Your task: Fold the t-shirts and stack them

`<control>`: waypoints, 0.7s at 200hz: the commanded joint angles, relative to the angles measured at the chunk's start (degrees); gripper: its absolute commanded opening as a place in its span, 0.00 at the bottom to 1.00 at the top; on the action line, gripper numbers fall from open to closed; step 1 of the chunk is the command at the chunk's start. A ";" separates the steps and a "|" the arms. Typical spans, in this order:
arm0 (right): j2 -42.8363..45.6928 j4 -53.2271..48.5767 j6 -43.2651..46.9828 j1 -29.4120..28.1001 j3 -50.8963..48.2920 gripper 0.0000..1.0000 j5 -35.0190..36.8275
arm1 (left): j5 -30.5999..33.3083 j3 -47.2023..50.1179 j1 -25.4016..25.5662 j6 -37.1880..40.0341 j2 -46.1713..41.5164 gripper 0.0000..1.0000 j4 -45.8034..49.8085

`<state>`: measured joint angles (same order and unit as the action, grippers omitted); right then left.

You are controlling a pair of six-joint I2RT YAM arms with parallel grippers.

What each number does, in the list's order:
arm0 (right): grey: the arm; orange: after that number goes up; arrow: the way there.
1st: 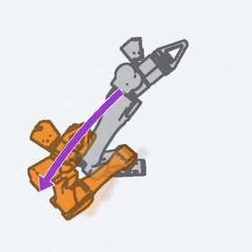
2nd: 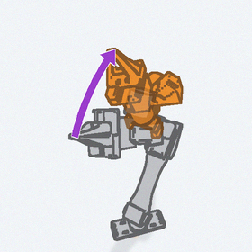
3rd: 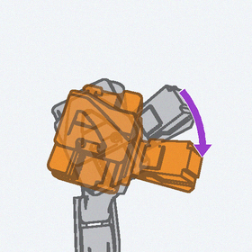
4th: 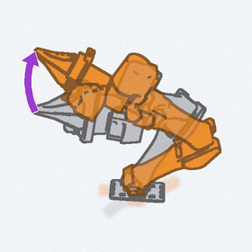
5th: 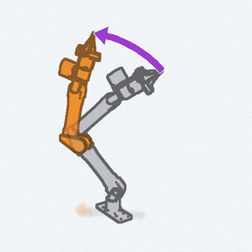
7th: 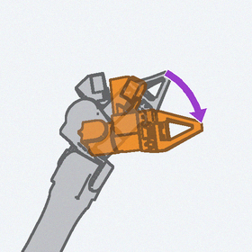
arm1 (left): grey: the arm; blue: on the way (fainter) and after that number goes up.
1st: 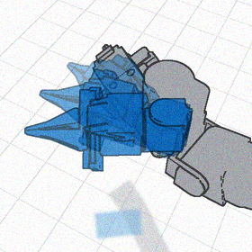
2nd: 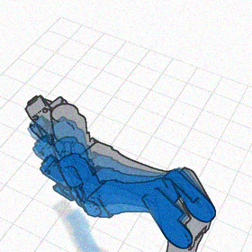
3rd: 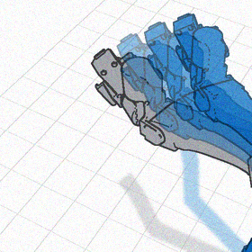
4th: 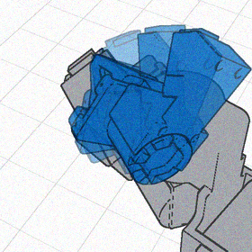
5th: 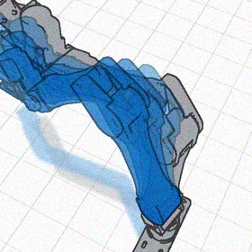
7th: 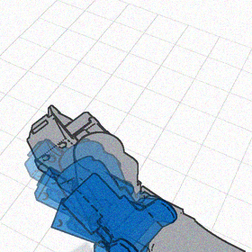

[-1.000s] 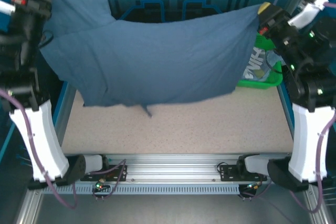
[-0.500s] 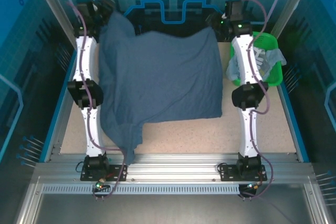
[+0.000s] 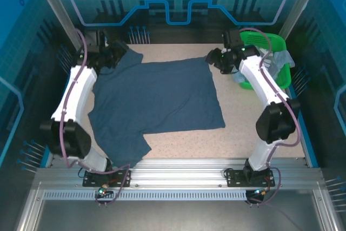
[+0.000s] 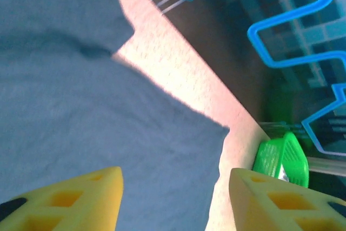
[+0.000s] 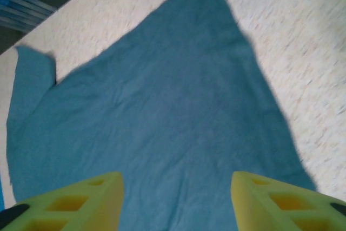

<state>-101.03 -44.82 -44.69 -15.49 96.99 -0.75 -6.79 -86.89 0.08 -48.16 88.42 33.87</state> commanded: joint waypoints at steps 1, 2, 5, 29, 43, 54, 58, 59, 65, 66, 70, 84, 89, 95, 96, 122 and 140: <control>-1.28 4.35 -2.43 -3.83 -9.37 0.52 -1.77 | -2.26 11.43 -0.43 -3.77 3.35 0.53 1.27; -1.32 4.41 -2.51 -4.02 -9.67 0.51 -1.78 | -2.40 11.63 -0.38 -3.82 3.48 0.53 1.24; -1.56 4.78 -2.72 -4.53 -10.47 0.50 -1.89 | -2.63 12.47 -0.35 -3.84 3.85 0.53 1.08; -6.20 6.97 -4.17 -6.57 -12.60 0.44 -3.73 | -4.22 17.27 -0.43 -5.19 6.84 0.51 -1.95; -10.25 7.45 -3.71 -7.38 -11.15 0.43 -4.34 | -4.89 17.51 -0.43 -4.67 9.87 0.51 -2.27; -13.81 7.05 -3.47 -7.54 -9.45 0.43 -3.81 | -4.99 16.97 -0.43 -3.72 13.21 0.50 -1.93; -15.18 6.74 -3.58 -7.37 -8.76 0.43 -3.65 | -4.92 16.78 -0.43 -3.44 14.38 0.50 -1.87; -15.43 6.66 -3.62 -7.37 -8.58 0.43 -3.65 | -4.96 16.72 -0.47 -3.39 14.70 0.50 -1.87; -17.33 6.30 -3.86 -7.13 -7.51 0.42 -3.57 | -4.94 16.40 -0.47 -2.93 16.51 0.50 -2.11; -17.69 6.22 -3.89 -7.07 -7.34 0.42 -3.51 | -4.97 16.36 -0.49 -2.83 16.82 0.50 -2.13; -18.96 5.92 -3.91 -6.88 -6.58 0.42 -3.39 | -4.97 15.97 -0.51 -2.60 17.95 0.50 -2.29; -23.49 2.86 -4.43 -5.92 -2.79 0.42 -2.69 | -5.55 14.31 -0.49 -1.91 22.43 0.50 -3.15; -25.03 1.44 -4.58 -5.50 -1.06 0.42 -2.31 | -5.96 13.38 -0.53 -1.75 24.05 0.50 -3.27; -27.00 -0.73 -4.63 -4.90 1.22 0.42 -1.79 | -6.68 12.22 -0.43 -1.61 25.98 0.50 -3.39; -27.23 -1.07 -4.71 -4.81 1.51 0.42 -1.75 | -6.76 11.78 -0.43 -1.64 26.30 0.50 -3.42; -33.84 -8.99 -4.88 -1.68 9.96 0.42 -0.04 | -8.38 4.92 0.14 -1.50 32.78 0.49 -3.37; -36.82 -11.88 -4.70 0.73 14.57 0.42 0.05 | -9.42 -1.32 0.86 -1.42 36.77 0.50 -2.97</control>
<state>-132.51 -47.70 -48.66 -18.55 107.20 -3.05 -13.98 -82.74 -0.03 -50.68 119.17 30.81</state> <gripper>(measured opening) 0.420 0.497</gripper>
